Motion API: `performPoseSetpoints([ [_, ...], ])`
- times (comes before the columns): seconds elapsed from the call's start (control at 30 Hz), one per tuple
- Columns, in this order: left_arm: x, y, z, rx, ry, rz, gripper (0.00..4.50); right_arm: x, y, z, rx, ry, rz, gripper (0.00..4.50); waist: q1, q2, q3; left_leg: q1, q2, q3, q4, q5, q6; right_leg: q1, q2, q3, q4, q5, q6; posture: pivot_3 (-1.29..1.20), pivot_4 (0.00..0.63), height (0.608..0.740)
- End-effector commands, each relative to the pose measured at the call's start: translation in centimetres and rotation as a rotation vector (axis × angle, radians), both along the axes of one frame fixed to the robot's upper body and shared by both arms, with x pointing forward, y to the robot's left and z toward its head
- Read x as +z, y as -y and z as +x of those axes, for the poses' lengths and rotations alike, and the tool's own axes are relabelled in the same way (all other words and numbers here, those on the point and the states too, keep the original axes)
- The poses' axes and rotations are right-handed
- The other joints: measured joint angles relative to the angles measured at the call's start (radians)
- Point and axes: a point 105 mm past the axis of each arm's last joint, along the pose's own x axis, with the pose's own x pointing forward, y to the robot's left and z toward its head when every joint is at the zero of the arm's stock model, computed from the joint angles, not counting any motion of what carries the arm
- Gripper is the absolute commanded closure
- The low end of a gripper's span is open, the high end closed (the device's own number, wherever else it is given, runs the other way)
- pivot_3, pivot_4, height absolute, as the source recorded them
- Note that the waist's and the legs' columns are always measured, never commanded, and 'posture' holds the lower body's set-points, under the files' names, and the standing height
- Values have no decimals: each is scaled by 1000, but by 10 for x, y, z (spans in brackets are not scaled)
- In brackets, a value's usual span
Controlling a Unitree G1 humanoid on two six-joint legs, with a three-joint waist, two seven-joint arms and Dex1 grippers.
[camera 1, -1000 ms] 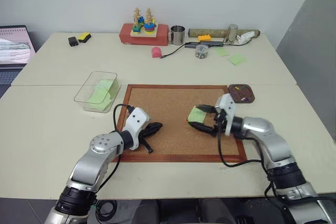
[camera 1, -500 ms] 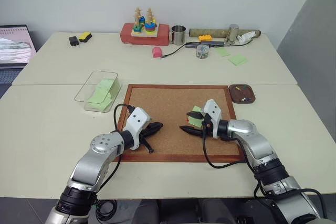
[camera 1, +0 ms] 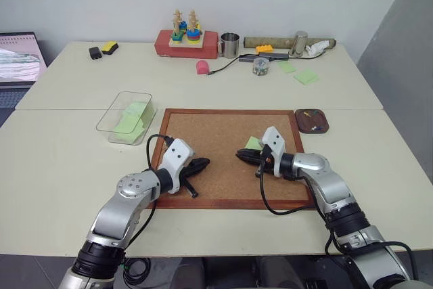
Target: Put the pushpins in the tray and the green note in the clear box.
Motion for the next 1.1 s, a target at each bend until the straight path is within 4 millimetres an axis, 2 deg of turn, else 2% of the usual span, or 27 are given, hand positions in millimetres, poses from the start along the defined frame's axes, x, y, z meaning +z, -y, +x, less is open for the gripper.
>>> performPoseSetpoints([
  [0.03, -17, 1, -6, -4, -73, 19, 4500, 16, -1, 3, 11, 50, 28, 4477, 0, 0, 0, 0, 0, 0, 0, 0, 0, 0, 0, 0, 0, 0, 0, 0, 150, 740],
  [0.17, -17, 1, -7, -5, -73, 19, 4500, 27, -1, 0, 24, 62, 67, 4477, 0, 0, 0, 0, 0, 0, 0, 0, 0, 0, 0, 0, 0, 0, 0, 0, 150, 740],
  [0.3, -18, 0, -8, -3, -77, 21, 4500, 56, -3, -7, 51, 65, 174, 4477, 0, 0, 0, -1, 0, 0, 0, 0, 0, -1, 0, 0, 0, 0, 0, 0, 150, 740],
  [0.43, -19, 0, -9, -3, -79, 22, 4500, 66, -2, -11, 59, 66, 196, 4477, 0, 0, 0, -1, 0, -1, 0, 0, 0, 0, 0, 0, 0, 0, 0, 0, 150, 740],
  [0.73, -19, 1, -9, -8, -80, 23, 4500, 69, 9, -4, 11, 77, 182, 4477, 0, 0, 0, -1, 0, -1, 0, 0, 0, -1, 0, -1, 0, 0, 0, 0, 150, 740],
  [0.83, -18, 1, -7, -3, -79, 13, 4500, 69, 9, -6, 32, 124, 127, 4477, 0, 0, 0, -1, 0, -1, 0, 0, 0, -1, 0, -1, 0, 0, 0, 0, 150, 740],
  [1.0, 0, 3, 2, 23, -45, -81, 4500, 55, 12, -17, 123, 245, -59, 4477, 4, 0, 0, -1, 0, -1, 0, 0, 0, -1, 0, -1, 0, 0, 0, 0, 150, 740],
  [1.07, 14, 3, 7, 37, -50, -173, 4119, 51, 14, -21, 163, 298, -126, 4500, 6, 0, 0, -1, 0, -1, 0, 0, 0, -1, 0, -1, 0, 0, 1, 0, 150, 740],
  [1.1, 20, 4, 7, 34, -58, -215, 4075, 49, 15, -23, 182, 320, -155, 4500, 8, 0, 1, -1, 0, -1, 0, 0, 0, -1, 0, -1, 0, 0, 1, 0, 150, 740],
])
